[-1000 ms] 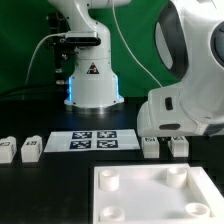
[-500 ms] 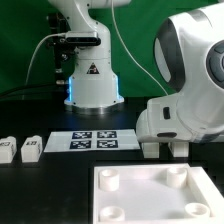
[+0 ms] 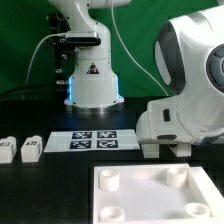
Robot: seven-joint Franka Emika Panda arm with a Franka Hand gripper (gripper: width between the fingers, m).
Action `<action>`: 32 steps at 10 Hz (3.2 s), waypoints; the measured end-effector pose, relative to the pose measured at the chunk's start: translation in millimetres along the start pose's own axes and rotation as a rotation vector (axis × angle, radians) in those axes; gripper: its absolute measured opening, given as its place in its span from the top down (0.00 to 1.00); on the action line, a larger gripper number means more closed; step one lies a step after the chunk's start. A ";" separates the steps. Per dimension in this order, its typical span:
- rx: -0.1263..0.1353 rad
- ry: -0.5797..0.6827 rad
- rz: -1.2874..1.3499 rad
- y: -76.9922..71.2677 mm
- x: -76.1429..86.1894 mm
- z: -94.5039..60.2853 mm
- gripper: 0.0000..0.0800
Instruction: Assemble one leg
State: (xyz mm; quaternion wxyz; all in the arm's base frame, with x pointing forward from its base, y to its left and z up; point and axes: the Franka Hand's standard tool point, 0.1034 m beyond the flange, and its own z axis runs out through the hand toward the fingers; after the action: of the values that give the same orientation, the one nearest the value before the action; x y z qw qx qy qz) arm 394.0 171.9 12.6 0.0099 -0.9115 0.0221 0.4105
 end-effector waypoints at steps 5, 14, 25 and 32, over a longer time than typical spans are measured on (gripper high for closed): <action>0.000 0.000 0.000 0.0 0.0 0.0 0.64; 0.003 0.466 -0.075 13.2 -39.9 -126.1 0.63; 0.060 1.464 -0.198 56.1 -4.8 -243.0 0.63; 0.056 1.506 -0.204 49.7 48.5 -259.1 0.63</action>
Offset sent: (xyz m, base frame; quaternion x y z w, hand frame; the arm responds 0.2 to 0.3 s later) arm 0.0000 0.0000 0.0000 0.0000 0.0000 0.0000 1.0000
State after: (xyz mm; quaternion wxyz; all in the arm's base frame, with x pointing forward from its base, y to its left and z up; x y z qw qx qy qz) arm 617.5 111.4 148.0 0.0532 -0.9424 -0.0513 -0.3262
